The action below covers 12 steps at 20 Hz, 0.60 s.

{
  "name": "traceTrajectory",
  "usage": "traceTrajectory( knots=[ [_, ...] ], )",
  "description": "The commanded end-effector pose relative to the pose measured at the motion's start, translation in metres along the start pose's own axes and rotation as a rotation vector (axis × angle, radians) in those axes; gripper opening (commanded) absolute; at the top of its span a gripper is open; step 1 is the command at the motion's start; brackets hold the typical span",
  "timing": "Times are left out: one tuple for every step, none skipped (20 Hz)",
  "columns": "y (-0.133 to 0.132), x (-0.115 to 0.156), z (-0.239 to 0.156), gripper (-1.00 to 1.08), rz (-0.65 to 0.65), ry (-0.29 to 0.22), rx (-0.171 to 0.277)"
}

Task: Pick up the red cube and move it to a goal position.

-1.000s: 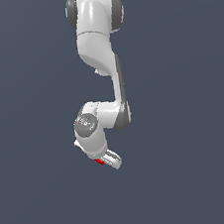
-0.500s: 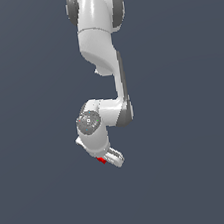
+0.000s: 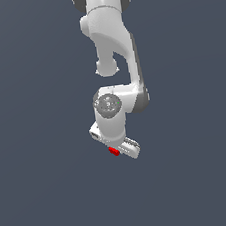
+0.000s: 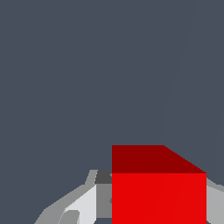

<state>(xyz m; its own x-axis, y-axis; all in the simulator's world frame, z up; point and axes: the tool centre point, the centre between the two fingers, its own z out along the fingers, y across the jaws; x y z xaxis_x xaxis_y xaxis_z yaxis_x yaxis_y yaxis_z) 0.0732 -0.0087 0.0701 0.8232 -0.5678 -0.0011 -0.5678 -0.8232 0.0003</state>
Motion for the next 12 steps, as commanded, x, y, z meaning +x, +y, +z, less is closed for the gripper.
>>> traceTrajectory(
  knots=[
    [-0.013,-0.015,-0.014,-1.0,0.0,0.001,0.001],
    [-0.017,-0.021,-0.02,-1.0,0.0,0.001,0.001],
    [-0.022,-0.026,-0.024,-1.0,0.0,0.001,0.001],
    [-0.026,-0.031,-0.029,-1.0,0.0,0.001,0.001],
    [-0.03,-0.035,-0.033,-1.0,0.0,0.001,0.001],
    [-0.033,-0.039,-0.037,-1.0,0.0,0.001,0.001],
    [-0.036,-0.042,-0.04,-1.0,0.0,0.001,0.001],
    [-0.038,-0.045,-0.043,-1.0,0.0,0.001,0.0],
    [-0.04,-0.047,-0.045,-1.0,0.0,0.001,0.0],
    [-0.041,-0.049,-0.046,-1.0,0.0,0.001,0.0],
    [-0.042,-0.049,-0.047,-1.0,0.0,0.001,0.0],
    [-0.043,-0.05,-0.047,-1.0,0.0,0.001,0.0]
  ],
)
